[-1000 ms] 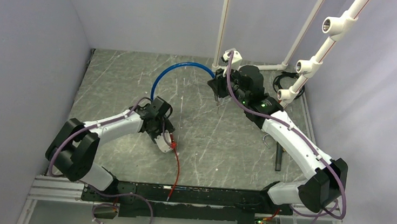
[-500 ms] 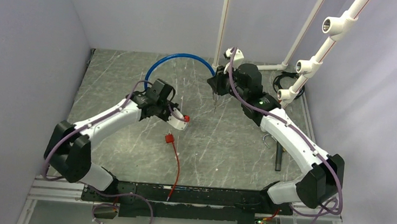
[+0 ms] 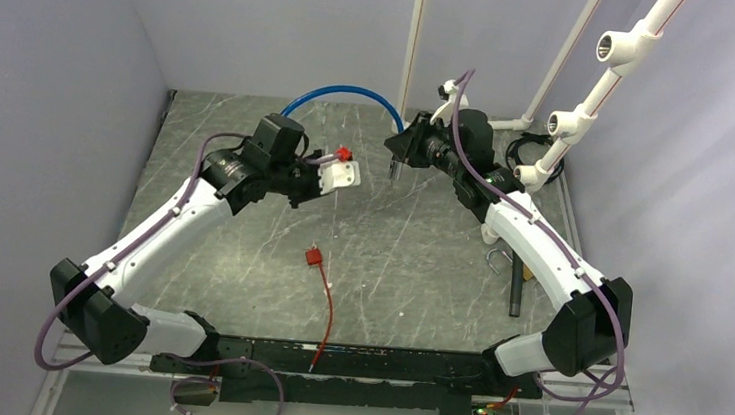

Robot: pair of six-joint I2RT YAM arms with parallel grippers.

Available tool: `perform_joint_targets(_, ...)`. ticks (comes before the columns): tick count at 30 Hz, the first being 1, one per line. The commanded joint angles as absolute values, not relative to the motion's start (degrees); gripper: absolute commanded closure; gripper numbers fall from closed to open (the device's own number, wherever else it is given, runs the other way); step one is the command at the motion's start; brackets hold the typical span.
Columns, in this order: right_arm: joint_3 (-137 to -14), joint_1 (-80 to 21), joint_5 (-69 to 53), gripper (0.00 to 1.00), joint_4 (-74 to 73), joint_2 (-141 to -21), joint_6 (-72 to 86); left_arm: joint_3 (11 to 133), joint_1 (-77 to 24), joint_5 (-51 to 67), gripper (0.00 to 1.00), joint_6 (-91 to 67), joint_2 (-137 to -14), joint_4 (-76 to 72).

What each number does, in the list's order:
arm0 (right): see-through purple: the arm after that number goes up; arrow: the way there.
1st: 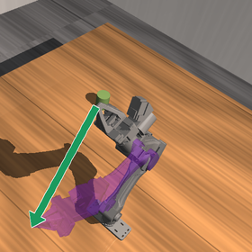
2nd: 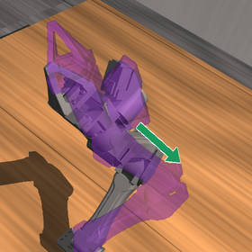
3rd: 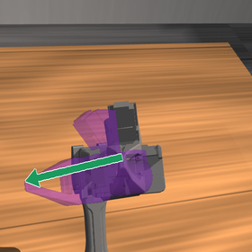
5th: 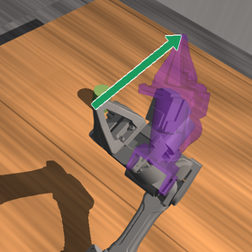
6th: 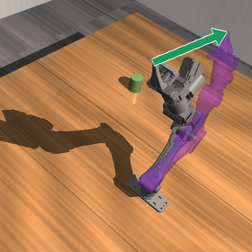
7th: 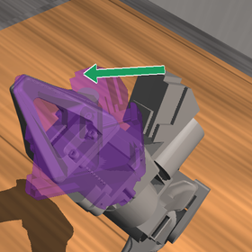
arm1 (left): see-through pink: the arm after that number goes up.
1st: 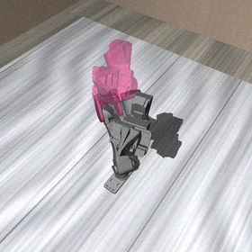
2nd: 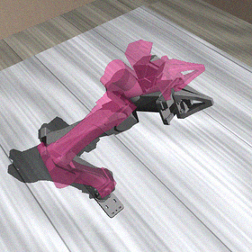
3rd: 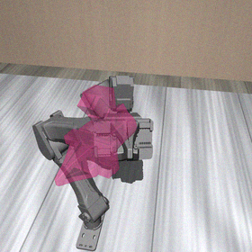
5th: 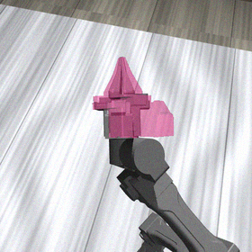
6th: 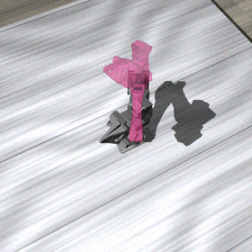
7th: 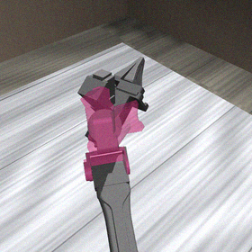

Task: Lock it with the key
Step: Lock the lock.

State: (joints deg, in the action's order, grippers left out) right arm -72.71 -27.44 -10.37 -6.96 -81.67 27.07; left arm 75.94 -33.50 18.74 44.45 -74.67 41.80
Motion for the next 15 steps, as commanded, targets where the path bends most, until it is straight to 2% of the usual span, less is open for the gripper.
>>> perform_joint_targets(1,-73.68,-26.53,-15.13,1.0,-0.94,-80.84,36.26,81.74,-33.94,17.65,1.0,30.35,-76.87,42.12)
perform_joint_targets(15,-70.21,-26.82,-20.4,1.0,0.28,-79.75,37.37,83.12,-39.77,10.86,1.0,30.89,-78.84,37.98)
